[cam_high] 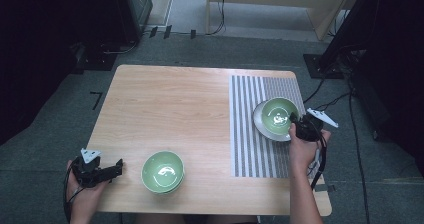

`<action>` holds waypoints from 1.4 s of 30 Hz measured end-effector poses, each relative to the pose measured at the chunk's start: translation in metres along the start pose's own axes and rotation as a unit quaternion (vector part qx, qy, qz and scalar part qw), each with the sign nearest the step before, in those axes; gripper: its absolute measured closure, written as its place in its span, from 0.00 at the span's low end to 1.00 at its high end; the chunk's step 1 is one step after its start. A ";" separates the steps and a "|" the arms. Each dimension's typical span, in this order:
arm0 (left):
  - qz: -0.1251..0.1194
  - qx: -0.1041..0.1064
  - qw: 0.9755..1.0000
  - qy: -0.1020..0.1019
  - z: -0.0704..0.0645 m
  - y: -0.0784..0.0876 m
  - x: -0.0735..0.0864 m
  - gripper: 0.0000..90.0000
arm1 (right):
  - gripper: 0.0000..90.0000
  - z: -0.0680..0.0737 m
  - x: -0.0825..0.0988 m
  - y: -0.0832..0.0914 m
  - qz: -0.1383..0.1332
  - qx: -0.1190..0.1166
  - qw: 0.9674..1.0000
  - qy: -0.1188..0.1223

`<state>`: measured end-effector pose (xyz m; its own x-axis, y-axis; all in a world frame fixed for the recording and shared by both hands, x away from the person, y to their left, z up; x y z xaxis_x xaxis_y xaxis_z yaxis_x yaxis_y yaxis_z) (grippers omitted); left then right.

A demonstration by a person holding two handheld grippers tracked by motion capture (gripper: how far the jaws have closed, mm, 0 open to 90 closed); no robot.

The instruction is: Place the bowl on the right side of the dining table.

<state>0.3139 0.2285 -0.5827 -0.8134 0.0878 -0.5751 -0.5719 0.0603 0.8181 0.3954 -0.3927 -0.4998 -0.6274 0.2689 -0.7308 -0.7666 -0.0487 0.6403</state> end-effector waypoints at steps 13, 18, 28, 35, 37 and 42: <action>0.000 0.000 1.000 0.001 0.000 0.000 0.000 0.00 | 0.94 -0.010 0.011 -0.022 0.045 0.004 0.999 -0.014; 0.000 0.000 1.000 0.001 0.000 0.000 0.000 0.00 | 0.94 -0.011 0.014 -0.029 0.058 0.006 0.998 -0.018; 0.000 0.000 1.000 0.001 0.000 0.000 0.000 0.00 | 0.93 -0.017 0.018 -0.039 0.090 -0.009 0.995 -0.051; 0.000 0.000 1.000 0.001 0.000 0.000 0.000 0.00 | 0.89 -0.023 0.015 -0.046 0.102 0.015 0.992 -0.071; 0.000 0.000 1.000 0.001 0.000 0.000 0.000 0.00 | 0.89 -0.024 0.015 -0.048 0.104 0.013 0.991 -0.080; 0.000 0.000 1.000 0.001 0.000 0.000 0.000 0.00 | 0.89 -0.025 0.014 -0.050 0.103 0.003 0.991 -0.086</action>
<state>0.3145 0.2283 -0.5828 -0.8134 0.0856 -0.5754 -0.5723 0.0595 0.8179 0.4211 -0.4108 -0.5480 -0.7375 0.4141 -0.5335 -0.6238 -0.1149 0.7731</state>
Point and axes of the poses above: each handheld gripper's, and its own axes: y roughly backward along the jaws, x roughly out of its underside, z roughly to its left, the point moved 9 cm from there along -y, roughly forward along the jaws, and after that the axes turned 10 degrees about z, right-handed, at the moved point
